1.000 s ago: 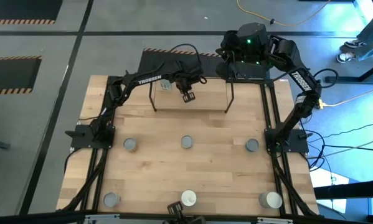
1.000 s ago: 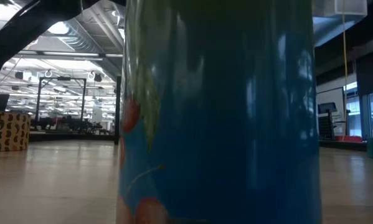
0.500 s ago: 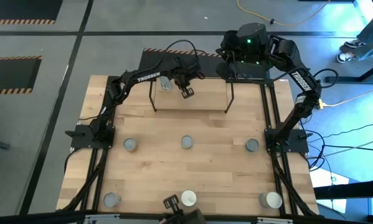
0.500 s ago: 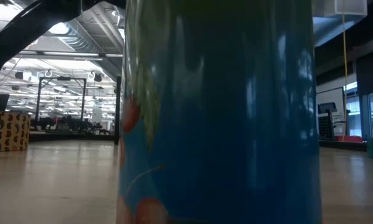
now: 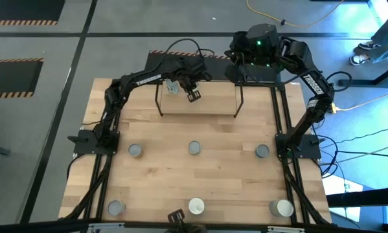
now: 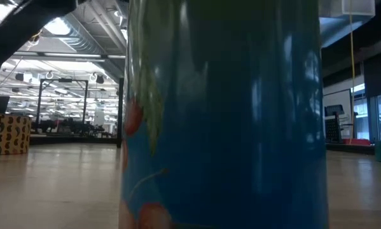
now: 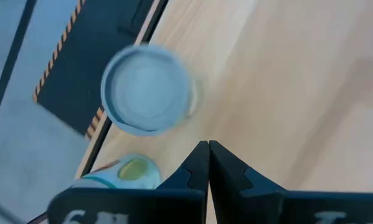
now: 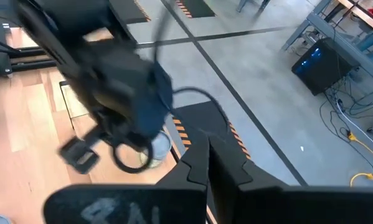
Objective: Pick and place cans onto a shelf
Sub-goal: Put the pink can on the shelf aligned with the white can, then put the bottom middle light blue can on the shelf aligned with the pink can
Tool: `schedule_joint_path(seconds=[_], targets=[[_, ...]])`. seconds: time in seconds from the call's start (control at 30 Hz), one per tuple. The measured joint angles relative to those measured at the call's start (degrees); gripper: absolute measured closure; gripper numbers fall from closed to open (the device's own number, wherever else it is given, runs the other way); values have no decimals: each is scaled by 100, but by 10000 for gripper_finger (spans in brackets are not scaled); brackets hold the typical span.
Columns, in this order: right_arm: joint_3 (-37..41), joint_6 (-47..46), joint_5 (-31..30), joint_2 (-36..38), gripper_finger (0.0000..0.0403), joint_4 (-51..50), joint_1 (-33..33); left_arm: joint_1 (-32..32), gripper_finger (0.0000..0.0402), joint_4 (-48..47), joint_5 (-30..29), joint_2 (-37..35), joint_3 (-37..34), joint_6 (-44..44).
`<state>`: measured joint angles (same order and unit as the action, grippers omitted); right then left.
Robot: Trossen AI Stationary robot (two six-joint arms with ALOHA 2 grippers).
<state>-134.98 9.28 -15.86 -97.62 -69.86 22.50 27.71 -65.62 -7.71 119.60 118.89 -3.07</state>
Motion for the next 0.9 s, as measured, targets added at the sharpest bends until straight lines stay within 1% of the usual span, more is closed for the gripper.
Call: schedule_joint_path(seconds=[0.13,0.27,0.43,0.5,0.57,0.6,0.67,0.77,0.8,0.9], targets=[[0,-86,-6,-19,397,-176,4,-115,401,-108,340,-556,0,157],[2,-243,0,-33,397,-391,120,-165,401,-257,546,-1206,0,295],[2,38,9,26,397,-914,225,-259,401,-314,819,-1969,0,295],[2,168,73,48,397,-1318,225,-304,401,-332,921,-2249,2,295],[2,289,90,44,397,-1763,224,-342,401,-508,908,-2475,2,333],[2,303,94,44,397,-2000,219,-371,401,-608,801,-2574,2,415],[18,259,124,50,397,-2012,213,-425,401,-872,581,-2729,2,479],[9,164,685,114,397,-2027,199,-524,401,-1223,422,-2871,2,499],[2,149,842,141,397,-2017,197,-547,401,-1344,476,-2898,2,498],[28,-29,1012,196,397,-2023,153,-578,401,-1616,781,-2971,2,426]])
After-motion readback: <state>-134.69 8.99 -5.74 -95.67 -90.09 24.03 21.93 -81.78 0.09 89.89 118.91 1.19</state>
